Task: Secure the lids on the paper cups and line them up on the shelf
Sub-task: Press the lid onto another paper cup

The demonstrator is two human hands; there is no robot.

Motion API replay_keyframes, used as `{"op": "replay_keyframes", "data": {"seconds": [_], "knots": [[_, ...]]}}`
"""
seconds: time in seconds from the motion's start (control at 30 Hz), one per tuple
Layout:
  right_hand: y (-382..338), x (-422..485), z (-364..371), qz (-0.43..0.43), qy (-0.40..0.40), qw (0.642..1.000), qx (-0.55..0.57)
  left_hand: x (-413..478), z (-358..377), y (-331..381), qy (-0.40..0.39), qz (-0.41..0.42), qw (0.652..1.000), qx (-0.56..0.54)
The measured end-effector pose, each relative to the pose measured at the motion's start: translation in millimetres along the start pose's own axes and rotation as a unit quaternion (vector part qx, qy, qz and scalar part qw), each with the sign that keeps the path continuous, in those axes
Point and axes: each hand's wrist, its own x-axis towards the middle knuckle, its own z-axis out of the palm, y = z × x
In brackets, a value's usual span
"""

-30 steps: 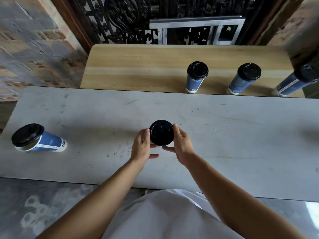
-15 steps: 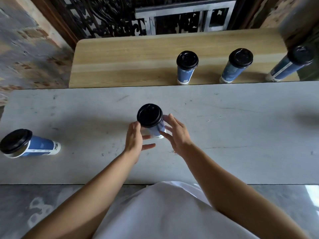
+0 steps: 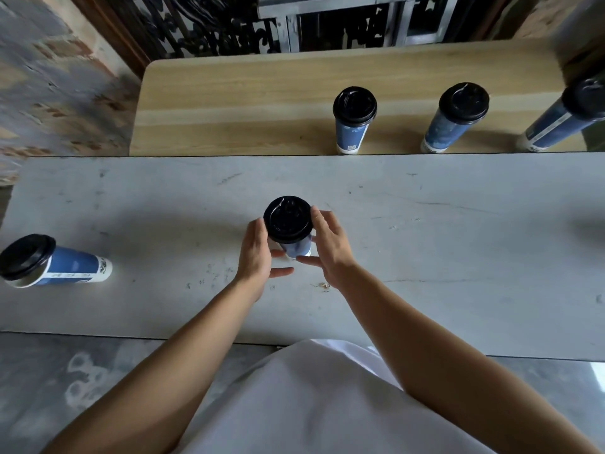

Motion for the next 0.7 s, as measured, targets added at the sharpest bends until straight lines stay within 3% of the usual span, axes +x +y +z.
{"op": "replay_keyframes", "data": {"seconds": [0.27, 0.5, 0.7], "knots": [[11, -3, -9, -0.032, -0.057, 0.998, -0.011, -11, 6, -12, -0.011, 0.025, 0.999, -0.021], [12, -13, -14, -0.028, -0.083, 0.996, -0.036, -16, 12, -18, 0.042, -0.007, 0.997, -0.057], [-7, -12, -39, -0.001, -0.205, 0.976, -0.069, -16, 27, -1, 0.119, -0.02, 0.991, -0.056]]}}
